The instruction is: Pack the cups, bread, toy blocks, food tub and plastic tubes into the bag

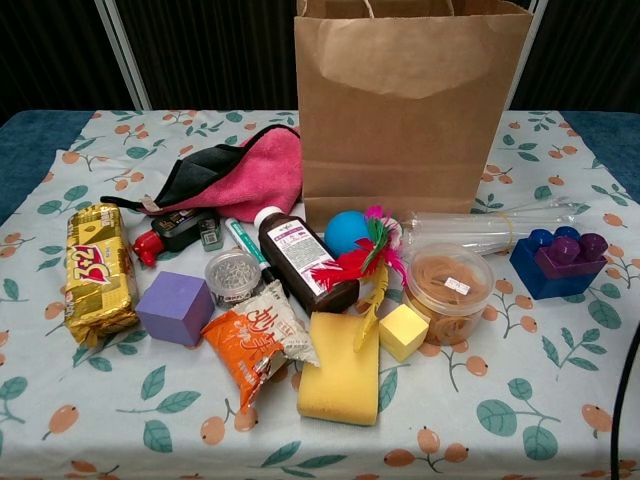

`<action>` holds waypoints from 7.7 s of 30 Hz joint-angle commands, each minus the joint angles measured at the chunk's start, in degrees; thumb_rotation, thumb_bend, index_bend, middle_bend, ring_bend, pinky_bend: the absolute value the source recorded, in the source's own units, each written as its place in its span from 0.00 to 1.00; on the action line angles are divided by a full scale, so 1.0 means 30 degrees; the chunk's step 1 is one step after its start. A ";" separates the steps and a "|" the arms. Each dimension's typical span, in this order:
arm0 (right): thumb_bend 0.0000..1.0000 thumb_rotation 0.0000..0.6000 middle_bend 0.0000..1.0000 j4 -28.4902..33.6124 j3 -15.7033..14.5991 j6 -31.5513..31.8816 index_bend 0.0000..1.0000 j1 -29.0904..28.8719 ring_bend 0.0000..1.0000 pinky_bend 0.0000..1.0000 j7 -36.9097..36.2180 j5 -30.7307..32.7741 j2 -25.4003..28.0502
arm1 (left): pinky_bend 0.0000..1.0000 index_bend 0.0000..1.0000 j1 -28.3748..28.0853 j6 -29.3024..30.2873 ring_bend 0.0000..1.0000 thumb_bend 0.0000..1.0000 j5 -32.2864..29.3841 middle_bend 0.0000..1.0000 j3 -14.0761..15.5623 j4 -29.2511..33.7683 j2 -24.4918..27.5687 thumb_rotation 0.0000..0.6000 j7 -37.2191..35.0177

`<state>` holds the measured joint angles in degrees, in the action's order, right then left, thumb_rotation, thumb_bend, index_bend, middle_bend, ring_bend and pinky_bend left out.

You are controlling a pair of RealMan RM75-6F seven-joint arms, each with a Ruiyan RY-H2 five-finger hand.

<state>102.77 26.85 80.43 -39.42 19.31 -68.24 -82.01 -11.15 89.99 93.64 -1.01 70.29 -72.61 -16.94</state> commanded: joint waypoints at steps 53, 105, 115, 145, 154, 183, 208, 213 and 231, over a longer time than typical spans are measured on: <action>0.01 1.00 0.29 -0.7414 -0.7703 -0.3835 0.32 0.5782 0.12 0.05 0.1904 -0.2072 -0.2750 | 0.20 0.13 0.0420 0.0161 0.08 0.03 -0.0086 0.15 0.0234 -0.1663 -0.0784 1.00 -0.1234; 0.05 1.00 0.35 -0.6602 -0.8122 -0.3602 0.32 0.6873 0.18 0.05 0.3170 -0.1799 -0.2959 | 0.20 0.13 0.0297 0.0074 0.08 0.03 -0.0192 0.15 0.0115 -0.1676 -0.0855 1.00 -0.1548; 0.15 1.00 0.47 -0.6468 -0.7965 -0.2197 0.47 0.7105 0.31 0.12 0.2605 -0.3076 -0.2951 | 0.20 0.13 0.0365 0.0150 0.08 0.03 -0.0177 0.16 0.0153 -0.1550 -0.0771 1.00 -0.1539; 0.18 1.00 0.48 -0.0573 0.0817 -0.1530 0.49 -0.0123 0.32 0.13 0.8278 0.0600 -0.1663 | 0.20 0.13 0.0008 0.0067 0.08 0.03 -0.0133 0.16 -0.0126 -0.0534 -0.0111 1.00 -0.1082; 0.13 1.00 0.45 -0.2150 0.0093 -0.1816 0.47 -0.1245 0.30 0.12 0.8330 0.1813 -0.2955 | 0.20 0.13 0.0066 0.0009 0.08 0.03 -0.0271 0.16 -0.0124 -0.0730 -0.0166 1.00 -0.1260; 0.00 1.00 0.25 0.4818 -0.5337 0.2312 0.13 0.4292 0.09 0.00 0.4628 -0.3840 0.3170 | 0.20 0.13 0.0032 0.0068 0.08 0.03 0.0011 0.15 0.0011 -0.0159 -0.0283 1.00 -0.0724; 0.00 1.00 0.23 0.0601 -0.7117 -0.6128 0.21 0.2066 0.12 0.00 0.5893 0.0853 -0.0858 | 0.20 0.13 0.0342 0.0432 0.08 0.03 0.0047 0.16 0.0104 0.0007 -0.0205 1.00 -0.0671; 0.00 1.00 0.23 0.0616 -0.7512 -0.6348 0.21 0.1820 0.12 0.00 0.6845 0.1763 -0.1280 | 0.20 0.13 0.0368 0.0478 0.08 0.03 -0.0002 0.15 0.0058 -0.0119 -0.0190 1.00 -0.0911; 0.00 1.00 0.25 0.2502 -0.8393 -0.5566 0.21 0.1572 0.12 0.00 0.8414 0.2001 -0.0450 | 0.20 0.13 0.0366 0.0397 0.08 0.03 -0.0248 0.15 -0.0111 -0.0397 -0.0172 1.00 -0.1654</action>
<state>109.45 1.64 63.23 -34.60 44.27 -61.77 -83.90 -10.04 91.20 92.91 -1.32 69.11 -73.15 -21.89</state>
